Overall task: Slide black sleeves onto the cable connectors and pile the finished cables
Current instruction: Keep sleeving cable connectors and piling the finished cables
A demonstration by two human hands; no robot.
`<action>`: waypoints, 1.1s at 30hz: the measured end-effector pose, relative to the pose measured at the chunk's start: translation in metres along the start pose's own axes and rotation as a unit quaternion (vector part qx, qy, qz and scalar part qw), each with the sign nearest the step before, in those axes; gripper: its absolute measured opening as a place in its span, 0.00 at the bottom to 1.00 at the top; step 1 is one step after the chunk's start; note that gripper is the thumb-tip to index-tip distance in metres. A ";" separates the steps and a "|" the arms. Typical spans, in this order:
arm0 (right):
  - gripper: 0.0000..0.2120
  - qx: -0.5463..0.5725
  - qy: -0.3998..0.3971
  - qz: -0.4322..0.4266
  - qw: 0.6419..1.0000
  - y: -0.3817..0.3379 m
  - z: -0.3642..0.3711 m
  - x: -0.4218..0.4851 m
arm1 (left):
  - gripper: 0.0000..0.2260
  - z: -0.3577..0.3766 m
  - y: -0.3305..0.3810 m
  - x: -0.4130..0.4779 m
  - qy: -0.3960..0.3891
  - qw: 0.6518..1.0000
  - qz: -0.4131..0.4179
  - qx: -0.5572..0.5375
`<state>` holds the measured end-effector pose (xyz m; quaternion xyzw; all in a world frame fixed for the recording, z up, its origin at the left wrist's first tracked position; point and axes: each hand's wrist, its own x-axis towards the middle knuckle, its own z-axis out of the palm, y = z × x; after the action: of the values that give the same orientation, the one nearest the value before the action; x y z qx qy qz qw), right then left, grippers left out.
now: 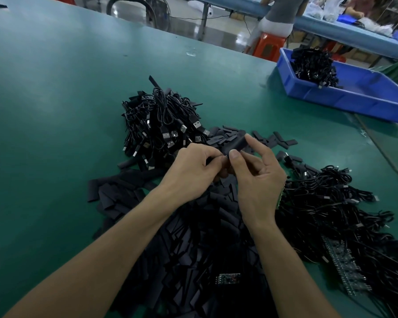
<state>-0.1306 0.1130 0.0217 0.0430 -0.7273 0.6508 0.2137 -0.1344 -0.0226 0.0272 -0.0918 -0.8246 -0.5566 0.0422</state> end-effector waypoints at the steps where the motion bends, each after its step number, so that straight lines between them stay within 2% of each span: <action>1: 0.18 0.000 -0.002 0.002 1.000 -0.001 0.000 0.000 | 0.14 0.001 0.000 0.000 0.002 1.000 0.003 -0.007; 12: 0.12 0.023 -0.027 0.011 0.999 -0.008 0.000 0.016 | 0.08 0.005 0.004 0.001 0.017 0.998 0.012 -0.058; 16: 0.11 0.097 0.030 0.059 0.993 -0.011 -0.005 0.026 | 0.12 -0.003 0.001 0.001 -0.043 0.999 -0.010 -0.004; 18: 0.11 0.121 0.032 0.071 0.990 -0.014 -0.008 0.030 | 0.12 -0.009 -0.001 0.003 -0.050 0.998 -0.006 0.025; 21: 0.14 0.106 -0.036 0.090 0.990 -0.017 -0.014 0.034 | 0.11 -0.020 0.000 0.006 0.021 0.999 0.018 0.020; 23: 0.16 0.029 -0.117 0.099 0.988 -0.020 -0.025 0.038 | 0.15 -0.031 0.003 0.011 0.102 0.994 0.023 0.016; 25: 0.13 -0.071 -0.255 0.097 0.959 -0.024 -0.036 0.042 | 0.19 -0.045 0.006 0.018 0.191 0.981 0.026 0.031; 28: 0.08 -0.175 -0.466 0.097 0.862 -0.029 -0.043 0.043 | 0.18 -0.063 0.008 0.034 0.273 0.961 0.024 0.047; 31: 0.10 -0.228 -0.572 0.135 0.776 -0.030 -0.039 0.037 | 0.17 -0.073 0.005 0.050 0.300 0.951 0.013 0.077; 33: 0.10 -0.280 -0.582 0.131 0.752 -0.026 -0.036 0.032 | 0.15 -0.074 0.001 0.058 0.291 0.949 -0.004 0.122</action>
<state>-0.1415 0.1507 0.0603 0.2562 -0.8590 0.2891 -0.3360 -0.1934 -0.0848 0.0655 0.0838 -0.8384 -0.4545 0.2889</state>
